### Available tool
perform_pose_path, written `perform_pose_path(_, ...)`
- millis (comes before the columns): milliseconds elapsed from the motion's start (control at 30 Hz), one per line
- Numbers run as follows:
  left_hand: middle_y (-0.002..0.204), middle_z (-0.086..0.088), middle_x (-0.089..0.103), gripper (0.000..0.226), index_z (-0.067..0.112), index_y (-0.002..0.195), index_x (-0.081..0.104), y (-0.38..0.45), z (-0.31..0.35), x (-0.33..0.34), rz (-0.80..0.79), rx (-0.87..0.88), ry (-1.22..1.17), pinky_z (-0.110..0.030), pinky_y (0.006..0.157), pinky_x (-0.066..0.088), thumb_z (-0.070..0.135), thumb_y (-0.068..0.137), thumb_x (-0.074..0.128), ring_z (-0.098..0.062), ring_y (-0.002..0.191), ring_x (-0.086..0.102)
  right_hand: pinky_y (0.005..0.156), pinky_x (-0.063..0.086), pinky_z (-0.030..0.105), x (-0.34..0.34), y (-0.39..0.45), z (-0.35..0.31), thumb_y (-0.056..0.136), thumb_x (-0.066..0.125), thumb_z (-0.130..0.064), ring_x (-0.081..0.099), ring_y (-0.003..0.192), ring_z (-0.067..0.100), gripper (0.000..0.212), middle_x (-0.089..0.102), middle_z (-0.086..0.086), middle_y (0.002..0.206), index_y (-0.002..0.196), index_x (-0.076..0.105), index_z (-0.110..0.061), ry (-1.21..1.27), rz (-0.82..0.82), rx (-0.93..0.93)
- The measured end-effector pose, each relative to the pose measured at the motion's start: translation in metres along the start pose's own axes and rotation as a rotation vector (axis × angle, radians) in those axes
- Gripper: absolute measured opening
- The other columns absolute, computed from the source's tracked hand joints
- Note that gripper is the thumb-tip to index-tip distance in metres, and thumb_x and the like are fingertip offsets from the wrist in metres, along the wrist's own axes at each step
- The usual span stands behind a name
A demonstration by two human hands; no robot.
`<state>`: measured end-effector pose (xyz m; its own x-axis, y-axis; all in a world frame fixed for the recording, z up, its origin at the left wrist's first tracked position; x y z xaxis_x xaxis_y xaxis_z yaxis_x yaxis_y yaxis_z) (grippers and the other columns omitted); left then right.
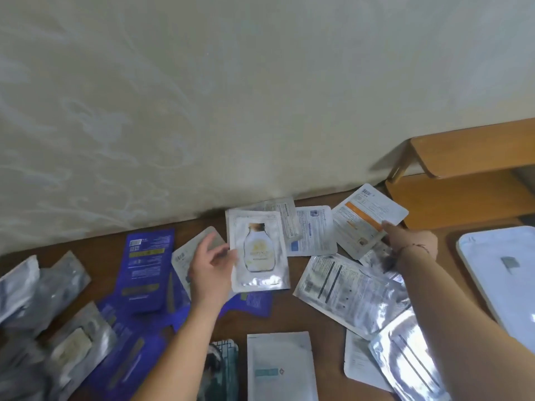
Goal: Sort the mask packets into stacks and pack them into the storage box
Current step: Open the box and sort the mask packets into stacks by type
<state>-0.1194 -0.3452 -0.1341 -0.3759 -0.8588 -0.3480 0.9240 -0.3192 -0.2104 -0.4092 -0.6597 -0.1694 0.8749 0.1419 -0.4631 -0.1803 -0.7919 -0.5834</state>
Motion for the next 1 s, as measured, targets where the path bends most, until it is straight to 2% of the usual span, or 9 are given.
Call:
perform_pose_path(133,0.116,-0.007,0.066,0.044,0.007,0.131,0.053,-0.006,-0.004,-0.029,0.145,0.066,-0.024,-0.003,0.074,0.046,0.002,0.089,0.065,0.005,0.092,0.060,0.070,0.060,0.047,0.007,0.008,-0.006,0.066,0.084,-0.038,0.069,0.071,0.029,0.039,0.071,0.013,0.085,0.075,0.062,-0.008,-0.049,0.041,0.002)
perform_pose_path(300,0.116,0.000,0.066,0.037,0.014,0.123,0.061,-0.021,0.001,-0.049,0.143,0.254,0.098,-0.029,0.089,0.054,0.005,0.088,0.068,0.003,0.097,0.062,0.067,0.060,0.044,0.013,-0.019,-0.007,0.087,0.066,-0.013,0.071,0.079,0.029,0.016,0.070,0.013,0.097,0.100,0.063,-0.007,0.271,-0.111,-0.013)
perform_pose_path(400,0.119,0.010,0.062,0.045,0.022,0.127,0.058,-0.047,0.015,-0.044,-0.012,0.496,0.150,-0.019,0.093,0.049,0.019,0.085,0.073,0.000,0.110,0.059,0.063,0.061,0.037,-0.003,-0.079,-0.007,0.097,0.053,-0.010,0.069,0.091,0.028,0.018,0.067,0.012,0.103,0.113,0.055,-0.003,0.436,-0.212,-0.160)
perform_pose_path(567,0.161,0.002,0.022,0.094,0.026,0.154,0.019,-0.104,0.010,-0.034,-0.288,0.857,0.497,-0.034,0.116,0.030,0.024,0.080,0.077,-0.013,0.147,0.022,0.068,0.061,0.043,-0.002,-0.195,0.030,0.099,0.047,-0.008,0.071,0.089,0.030,0.020,0.072,0.012,0.104,0.114,0.060,-0.006,0.421,-0.502,-0.218)
perform_pose_path(667,0.163,0.001,0.014,0.096,0.033,0.155,0.008,-0.125,-0.011,-0.074,-0.293,0.852,0.494,-0.044,0.116,0.030,0.030,0.085,0.073,-0.019,0.148,0.019,0.073,0.059,0.049,0.024,-0.276,0.069,0.097,0.044,-0.006,0.072,0.086,0.034,0.024,0.073,0.014,0.102,0.112,0.063,-0.007,0.339,-0.768,-0.068)
perform_pose_path(733,0.161,0.004,0.019,0.069,0.039,0.152,0.022,-0.132,-0.024,-0.115,-0.268,0.782,0.380,-0.039,0.117,0.027,0.045,0.093,0.058,-0.013,0.147,0.022,0.071,0.059,0.049,0.046,-0.326,0.098,0.095,0.044,-0.007,0.070,0.085,0.036,0.028,0.072,0.018,0.106,0.116,0.063,-0.007,0.232,-0.921,0.023)
perform_pose_path(800,0.154,-0.006,0.036,0.050,0.024,0.142,0.045,-0.150,-0.031,-0.157,-0.202,0.876,0.326,-0.037,0.113,0.035,0.042,0.096,0.054,-0.014,0.142,0.035,0.066,0.059,0.046,0.069,-0.372,0.129,0.090,0.048,-0.009,0.070,0.084,0.037,0.031,0.070,0.022,0.108,0.117,0.063,-0.006,0.184,-1.052,0.135)
perform_pose_path(900,0.138,-0.017,0.055,0.036,0.010,0.123,0.067,-0.173,-0.042,-0.203,-0.156,0.972,0.282,-0.041,0.102,0.047,0.030,0.094,0.063,-0.023,0.129,0.052,0.062,0.060,0.043,0.092,-0.416,0.167,0.080,0.054,-0.008,0.071,0.080,0.036,0.037,0.069,0.025,0.109,0.116,0.063,-0.003,0.139,-1.166,0.259)
perform_pose_path(1000,0.123,-0.009,0.067,0.035,0.006,0.112,0.073,-0.186,-0.066,-0.245,-0.189,0.863,0.167,-0.043,0.098,0.050,0.033,0.092,0.064,-0.023,0.120,0.060,0.058,0.059,0.040,0.105,-0.441,0.195,0.090,0.052,-0.007,0.071,0.073,0.033,0.026,0.068,0.028,0.107,0.112,0.062,0.002,0.037,-1.168,0.208)
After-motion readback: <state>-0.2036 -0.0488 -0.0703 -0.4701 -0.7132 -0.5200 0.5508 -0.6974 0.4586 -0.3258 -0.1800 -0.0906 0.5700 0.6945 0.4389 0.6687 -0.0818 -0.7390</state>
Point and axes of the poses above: each hand's wrist, its own y-axis towards the middle knuckle, its own x-axis out of the palm, z = x × y, the point moved 8 cm from there along y, towards the middle knuckle
